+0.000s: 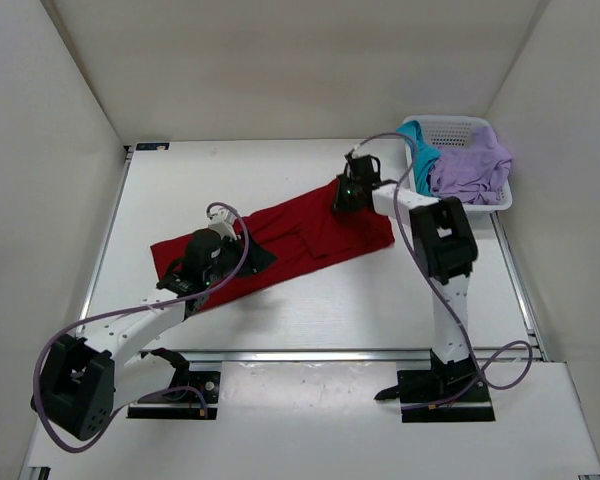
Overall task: Fold and stack the t-shirts
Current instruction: Rotate the tshirt 90 degrees
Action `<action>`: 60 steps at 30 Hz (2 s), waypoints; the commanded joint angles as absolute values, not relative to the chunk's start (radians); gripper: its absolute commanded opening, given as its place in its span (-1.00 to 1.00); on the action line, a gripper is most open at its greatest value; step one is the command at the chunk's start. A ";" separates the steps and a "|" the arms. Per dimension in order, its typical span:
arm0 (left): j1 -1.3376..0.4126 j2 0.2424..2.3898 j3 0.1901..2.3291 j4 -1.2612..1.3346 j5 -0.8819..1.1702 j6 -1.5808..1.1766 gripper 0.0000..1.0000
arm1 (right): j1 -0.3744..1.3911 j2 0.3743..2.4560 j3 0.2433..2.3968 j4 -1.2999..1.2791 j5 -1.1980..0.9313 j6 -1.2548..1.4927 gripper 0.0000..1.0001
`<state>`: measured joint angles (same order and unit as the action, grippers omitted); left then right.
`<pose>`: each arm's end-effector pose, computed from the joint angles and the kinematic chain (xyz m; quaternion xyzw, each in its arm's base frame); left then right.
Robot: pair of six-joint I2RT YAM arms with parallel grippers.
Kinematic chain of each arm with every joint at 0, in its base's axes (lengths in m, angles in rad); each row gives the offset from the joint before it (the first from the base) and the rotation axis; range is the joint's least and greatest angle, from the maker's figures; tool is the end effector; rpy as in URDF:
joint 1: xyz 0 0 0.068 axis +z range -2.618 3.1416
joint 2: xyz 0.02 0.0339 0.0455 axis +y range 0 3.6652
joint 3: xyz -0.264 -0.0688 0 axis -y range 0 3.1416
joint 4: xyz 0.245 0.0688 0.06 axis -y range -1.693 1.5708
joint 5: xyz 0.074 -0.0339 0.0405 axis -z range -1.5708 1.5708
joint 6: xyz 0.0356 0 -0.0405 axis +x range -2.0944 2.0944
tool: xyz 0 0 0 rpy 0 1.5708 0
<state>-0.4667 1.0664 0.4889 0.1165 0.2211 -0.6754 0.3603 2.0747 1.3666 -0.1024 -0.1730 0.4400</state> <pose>0.1999 -0.1095 0.2128 -0.0302 0.8462 -0.3619 0.3899 0.4168 0.1636 0.1519 0.0048 0.9257 0.2179 0.3092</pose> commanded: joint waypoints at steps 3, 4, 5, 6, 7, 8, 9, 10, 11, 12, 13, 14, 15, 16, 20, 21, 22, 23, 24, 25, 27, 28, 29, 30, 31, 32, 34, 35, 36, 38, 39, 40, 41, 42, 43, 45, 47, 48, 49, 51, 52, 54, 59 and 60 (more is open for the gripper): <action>-0.482 1.092 0.515 0.080 0.281 -0.647 0.18 | 0.339 2.427 2.011 -0.426 -0.219 0.353 -1.00; -0.488 1.091 0.514 0.060 0.284 -0.637 0.20 | 0.342 2.518 2.192 -0.508 -0.215 0.345 -1.00; -0.480 1.094 0.520 0.032 0.281 -0.617 0.21 | 0.339 2.564 2.301 -0.558 -0.207 0.347 -1.00; -0.486 1.089 0.532 0.023 0.278 -0.608 0.21 | 0.336 2.662 2.530 -0.663 -0.187 0.341 -1.00; -0.492 1.088 0.537 0.000 0.255 -0.589 0.21 | 0.337 2.747 2.777 -0.764 -0.189 0.327 -0.99; -0.497 1.085 0.540 -0.026 0.244 -0.577 0.20 | 0.331 2.744 2.807 -0.772 -0.205 0.333 -1.00; -0.495 1.086 0.534 -0.028 0.232 -0.581 0.18 | 0.319 2.644 2.664 -0.729 -0.225 0.340 -1.00; -0.488 1.083 0.538 -0.029 0.247 -0.578 0.16 | 0.313 2.553 2.573 -0.710 -0.227 0.324 -0.99; -0.482 1.088 0.538 -0.020 0.262 -0.584 0.10 | 0.314 2.474 2.524 -0.712 -0.200 0.293 -0.99; -0.486 1.088 0.541 -0.021 0.262 -0.584 0.07 | 0.319 2.436 2.504 -0.722 -0.178 0.276 -1.00; -0.494 1.089 0.546 -0.028 0.253 -0.580 0.07 | 0.334 2.359 2.470 -0.724 -0.137 0.255 -1.00; -0.495 1.085 0.548 -0.035 0.246 -0.574 0.06 | 0.350 2.286 2.433 -0.723 -0.114 0.221 -1.00; -0.492 1.086 0.543 -0.032 0.252 -0.580 0.06 | 0.354 2.249 2.419 -0.721 -0.114 0.219 -1.00; -0.485 1.083 0.538 -0.028 0.262 -0.587 0.05 | 0.368 2.171 2.351 -0.709 -0.120 0.209 -1.00; -0.459 1.060 0.531 -0.035 0.285 -0.586 0.06 | 0.408 1.819 1.815 -0.460 -0.124 0.230 -0.98; -0.451 1.057 0.532 -0.049 0.285 -0.580 0.06 | 0.403 1.768 1.622 -0.363 -0.117 0.254 -0.99; -0.453 1.048 0.537 -0.051 0.284 -0.578 0.05 | 0.397 1.682 1.545 -0.318 -0.121 0.258 -0.99; -0.446 1.040 0.531 -0.049 0.282 -0.583 0.05 | 0.371 1.624 1.410 -0.254 -0.149 0.294 -0.98; -0.454 1.031 0.523 -0.048 0.281 -0.581 0.05 | 0.351 1.577 1.285 -0.195 -0.179 0.317 -0.99; -0.459 1.031 0.522 -0.037 0.281 -0.580 0.03 | 0.335 1.562 1.235 -0.157 -0.192 0.330 -0.98; -0.466 1.038 0.515 -0.038 0.294 -0.580 0.04 | 0.322 1.551 1.111 -0.140 -0.198 0.325 -1.00; -0.471 1.042 0.525 -0.037 0.291 -0.575 0.03 | 0.313 1.558 1.076 -0.141 -0.204 0.324 -1.00; -0.472 1.045 0.525 -0.035 0.298 -0.572 0.01 | 0.305 1.560 1.053 -0.130 -0.212 0.321 -1.00; -0.476 1.046 0.522 -0.037 0.293 -0.575 0.01 | 0.305 1.560 1.016 -0.106 -0.201 0.322 -1.00; -0.477 1.046 0.523 -0.028 0.298 -0.578 0.01 | 0.296 1.572 0.987 -0.088 -0.198 0.331 -1.00; -0.476 1.043 0.520 -0.025 0.296 -0.581 0.01 | 0.285 1.568 0.977 -0.080 -0.199 0.331 -0.98; -0.479 1.039 0.517 -0.021 0.291 -0.584 0.02 | 0.272 1.598 0.957 -0.057 -0.219 0.342 -1.00; -0.477 1.037 0.518 -0.021 0.294 -0.581 0.01 | 0.275 1.608 0.966 -0.064 -0.218 0.341 -1.00; -0.474 1.040 0.511 -0.018 0.298 -0.574 0.01 | 0.279 1.630 0.969 -0.071 -0.200 0.339 -1.00; -0.468 1.039 0.503 -0.018 0.296 -0.580 0.01 | 0.273 1.686 0.986 -0.055 -0.231 0.353 -1.00; -0.466 1.035 0.506 -0.020 0.301 -0.580 0.01 | 0.281 1.701 0.986 -0.052 -0.233 0.360 -1.00; -0.460 1.034 0.496 -0.020 0.295 -0.581 0.01 | 0.282 1.732 0.991 -0.038 -0.229 0.370 -1.00; -0.457 1.032 0.499 -0.021 0.295 -0.572 0.01 | 0.278 1.747 0.996 -0.044 -0.230 0.376 -1.00; -0.454 1.034 0.502 -0.026 0.293 -0.575 0.02 | 0.275 1.793 1.014 -0.046 -0.232 0.382 -0.99; -0.450 1.032 0.503 -0.026 0.293 -0.575 0.01 | 0.273 1.837 1.060 -0.048 -0.236 0.396 -0.99; -0.443 1.038 0.503 -0.032 0.298 -0.566 0.00 | 0.267 1.894 1.133 -0.074 -0.264 0.403 -1.00; -0.437 1.038 0.512 -0.034 0.295 -0.575 0.01 | 0.261 1.974 1.234 -0.118 -0.282 0.405 -1.00; -0.434 1.037 0.517 -0.035 0.301 -0.572 0.01 | 0.265 1.989 1.253 -0.129 -0.282 0.394 -0.99; -0.430 1.040 0.520 -0.037 0.295 -0.574 0.01 | 0.265 2.021 1.317 -0.144 -0.287 0.396 -1.00; -0.425 1.046 0.535 -0.040 0.293 -0.574 0.01 | 0.253 2.113 1.481 -0.202 -0.282 0.373 -0.99; -0.428 1.055 0.538 -0.049 0.301 -0.571 0.02 | 0.249 2.131 1.521 -0.253 -0.288 0.362 -1.00; -0.437 1.084 0.569 -0.049 0.302 -0.560 0.02 | 0.238 2.195 1.684 -0.299 -0.293 0.348 -1.00; -0.462 1.160 0.629 -0.061 0.327 -0.564 0.00 | 0.247 2.082 1.757 -0.385 -0.204 0.298 -0.86; -0.462 1.164 0.630 -0.046 0.328 -0.566 0.01 | 0.255 2.015 1.691 -0.359 -0.199 0.304 -0.79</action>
